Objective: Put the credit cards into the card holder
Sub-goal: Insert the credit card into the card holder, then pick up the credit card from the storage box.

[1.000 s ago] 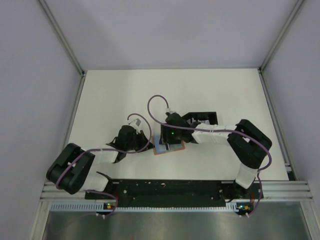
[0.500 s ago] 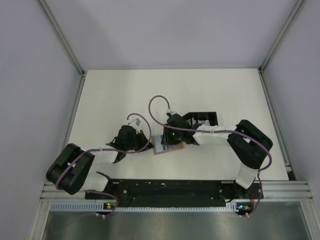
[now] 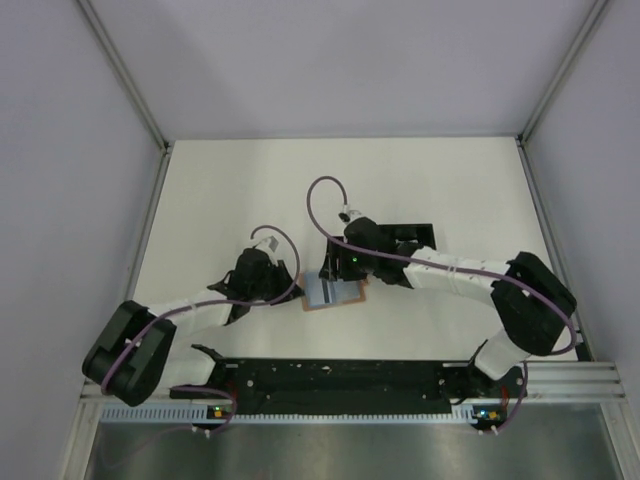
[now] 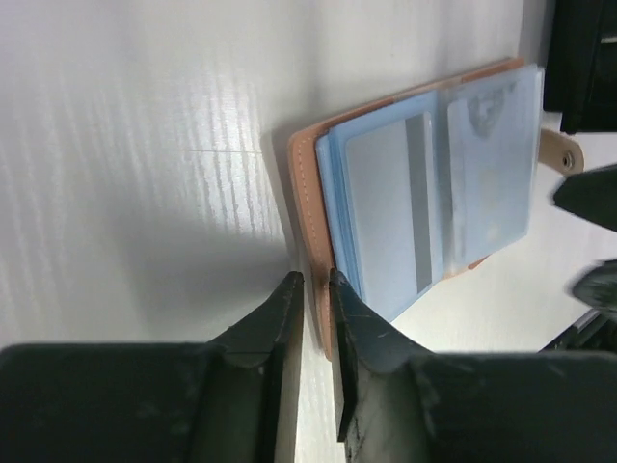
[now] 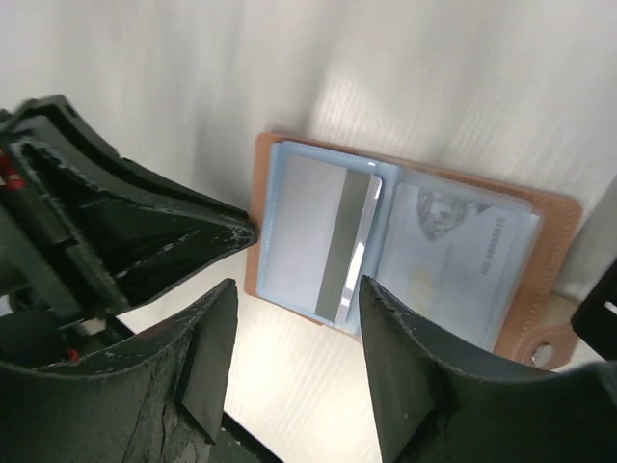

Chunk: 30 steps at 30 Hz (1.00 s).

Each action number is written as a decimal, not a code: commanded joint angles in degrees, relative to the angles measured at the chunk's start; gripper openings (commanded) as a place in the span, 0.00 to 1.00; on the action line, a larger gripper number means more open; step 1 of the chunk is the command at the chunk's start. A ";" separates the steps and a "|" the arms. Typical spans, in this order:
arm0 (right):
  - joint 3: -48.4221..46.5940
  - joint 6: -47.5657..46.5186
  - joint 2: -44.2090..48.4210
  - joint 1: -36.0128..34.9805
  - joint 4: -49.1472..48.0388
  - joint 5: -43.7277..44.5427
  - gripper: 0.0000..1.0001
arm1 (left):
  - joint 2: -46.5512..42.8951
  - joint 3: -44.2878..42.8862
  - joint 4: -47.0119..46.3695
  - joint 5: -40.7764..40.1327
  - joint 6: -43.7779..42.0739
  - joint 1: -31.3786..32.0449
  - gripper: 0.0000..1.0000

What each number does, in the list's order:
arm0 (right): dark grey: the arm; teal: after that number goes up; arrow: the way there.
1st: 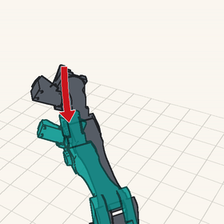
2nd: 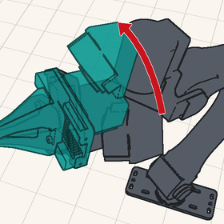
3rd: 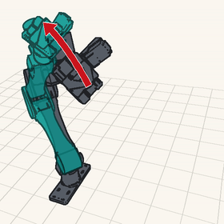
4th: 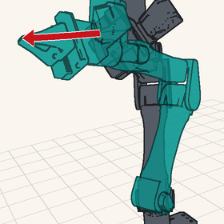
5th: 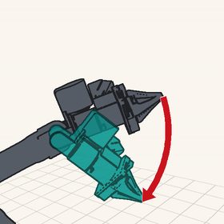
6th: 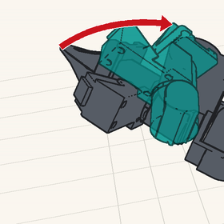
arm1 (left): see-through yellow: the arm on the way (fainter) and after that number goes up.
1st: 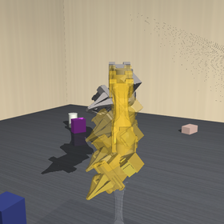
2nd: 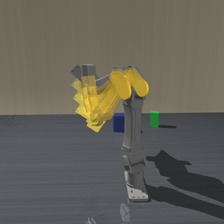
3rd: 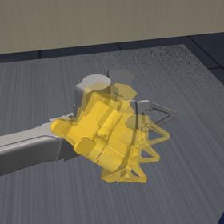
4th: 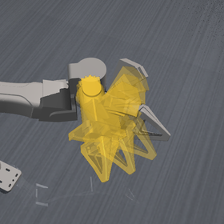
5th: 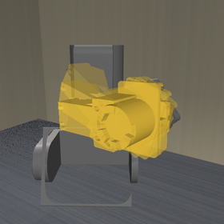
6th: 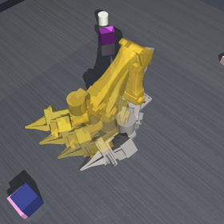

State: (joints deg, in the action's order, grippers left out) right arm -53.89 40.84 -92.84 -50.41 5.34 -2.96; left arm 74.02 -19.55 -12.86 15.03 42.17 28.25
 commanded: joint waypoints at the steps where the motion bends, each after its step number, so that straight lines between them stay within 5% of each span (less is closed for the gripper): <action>1: -0.61 -3.13 7.57 3.47 1.86 0.94 0.54 | -4.40 -4.87 10.65 -5.62 -2.79 0.14 0.27; 6: -0.69 -5.15 12.93 7.78 8.79 2.70 0.58 | -6.60 -10.58 21.20 -9.40 -4.20 -0.04 0.44; 12: -1.92 -6.12 15.32 17.17 14.95 3.85 0.59 | -7.49 -19.10 23.06 -8.44 -6.57 0.14 0.64; 22: -3.94 -9.02 8.39 30.01 16.80 -8.19 0.59 | 15.34 -41.07 22.62 4.30 -9.57 1.10 0.65; 30: -7.37 -10.61 0.65 32.31 15.40 -16.98 0.58 | 26.25 -46.71 18.58 8.52 -6.23 4.71 0.64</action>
State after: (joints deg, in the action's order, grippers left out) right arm -56.82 32.05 -89.52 -18.52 22.15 -13.85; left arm 97.17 -62.87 9.76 19.27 34.50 31.57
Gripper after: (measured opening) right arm 0.586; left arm 0.645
